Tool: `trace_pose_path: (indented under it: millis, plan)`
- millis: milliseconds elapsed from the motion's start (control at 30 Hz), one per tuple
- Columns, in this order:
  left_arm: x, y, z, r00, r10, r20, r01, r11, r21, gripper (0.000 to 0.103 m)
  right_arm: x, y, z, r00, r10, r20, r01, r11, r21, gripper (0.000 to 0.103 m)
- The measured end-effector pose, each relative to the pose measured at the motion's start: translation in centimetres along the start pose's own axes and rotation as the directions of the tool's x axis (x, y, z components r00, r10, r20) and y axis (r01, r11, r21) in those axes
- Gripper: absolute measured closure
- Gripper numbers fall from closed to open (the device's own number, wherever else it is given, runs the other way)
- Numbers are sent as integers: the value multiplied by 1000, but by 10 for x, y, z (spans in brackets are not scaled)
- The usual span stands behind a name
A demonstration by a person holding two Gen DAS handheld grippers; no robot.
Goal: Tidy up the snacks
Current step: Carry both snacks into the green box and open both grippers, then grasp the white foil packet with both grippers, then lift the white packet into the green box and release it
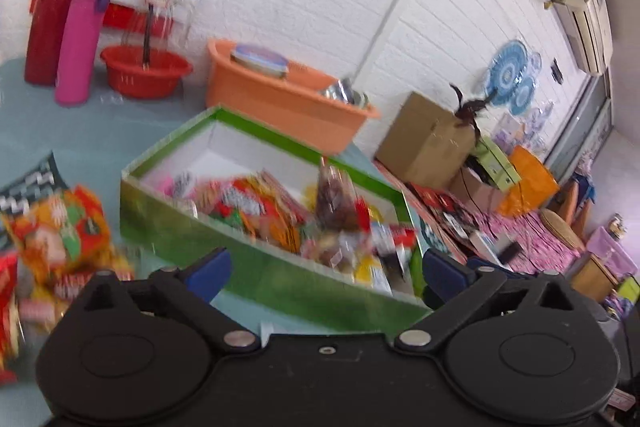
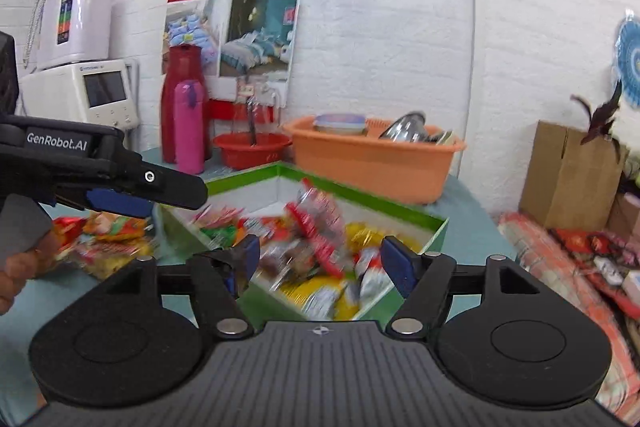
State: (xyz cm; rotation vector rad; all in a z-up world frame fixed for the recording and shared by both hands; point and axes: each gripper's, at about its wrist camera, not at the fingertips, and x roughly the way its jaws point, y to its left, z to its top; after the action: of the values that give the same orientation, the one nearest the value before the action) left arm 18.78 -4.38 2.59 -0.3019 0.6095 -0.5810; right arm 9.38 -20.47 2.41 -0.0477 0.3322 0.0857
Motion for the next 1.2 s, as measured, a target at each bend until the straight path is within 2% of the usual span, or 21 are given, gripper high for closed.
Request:
trace_pose_path:
  millis: [100,167,233,400,433,467,533,567,700,733,767,833,933,967,1000,1033,1067,1100,1133,1167,1200]
  plan:
    - [-5,8,-21,999,-24,-47,21,998,-55,0,-3,5,-18,994,68,-85,-64,997,46,0]
    - [-8,15,-31,998,-39,-57,33,995,-94,0,3,11,-32,982,120,-147,-111,991,73,0]
    - [-10,24,-38,996,-48,-70,38,990,-137,0,13,19,-41,969,137,-203,-121,989,91,0]
    - [-1,42,-41,991,-72,-114,47,977,-206,0,26,31,-47,959,168,-228,-144,983,118,0]
    - [5,44,-42,988,-74,-134,44,976,-213,0,27,32,-48,956,175,-233,-149,981,124,10]
    - [10,46,-43,986,-74,-152,39,974,-221,0,28,32,-49,952,187,-242,-159,978,131,36]
    - [21,47,-43,981,-86,-174,45,973,-226,0,28,31,-52,940,206,-272,-173,975,141,53]
    - [24,46,-42,981,-89,-174,50,974,-219,1,27,31,-54,938,207,-279,-174,975,140,57]
    - [33,42,-38,980,-91,-177,53,977,-205,1,19,29,-54,939,212,-270,-183,974,131,54]
    - [34,42,-38,980,-90,-178,53,977,-205,1,17,28,-53,941,217,-260,-188,973,131,47]
    - [36,42,-38,979,-93,-181,55,978,-203,3,16,26,-51,945,215,-248,-187,974,130,34]
    - [39,43,-38,978,-96,-187,57,978,-201,9,15,23,-47,954,196,-226,-170,977,129,15]
    - [41,43,-37,977,-98,-187,60,978,-199,10,20,19,-43,960,178,-218,-152,979,134,14]
    - [41,42,-38,978,-98,-186,61,979,-195,13,22,18,-43,959,183,-216,-155,978,141,14]
    - [42,42,-38,978,-96,-187,60,980,-189,27,24,17,-44,958,189,-217,-159,976,148,15]
    - [43,41,-39,978,-91,-189,57,982,-179,35,27,16,-44,956,194,-220,-162,974,157,14]
    - [43,40,-41,977,-92,-194,59,984,-171,38,31,16,-45,953,204,-224,-169,971,168,16]
    - [43,39,-42,976,-91,-197,57,984,-171,40,34,15,-47,949,218,-229,-177,966,187,19]
    - [42,37,-43,978,-83,-194,51,985,-165,43,35,15,-48,945,232,-233,-185,961,206,29]
    - [40,33,-43,979,-80,-189,51,987,-152,51,36,15,-49,943,237,-234,-188,959,211,42]
    - [36,30,-44,980,-73,-183,48,989,-141,57,34,16,-49,943,239,-233,-191,958,212,46]
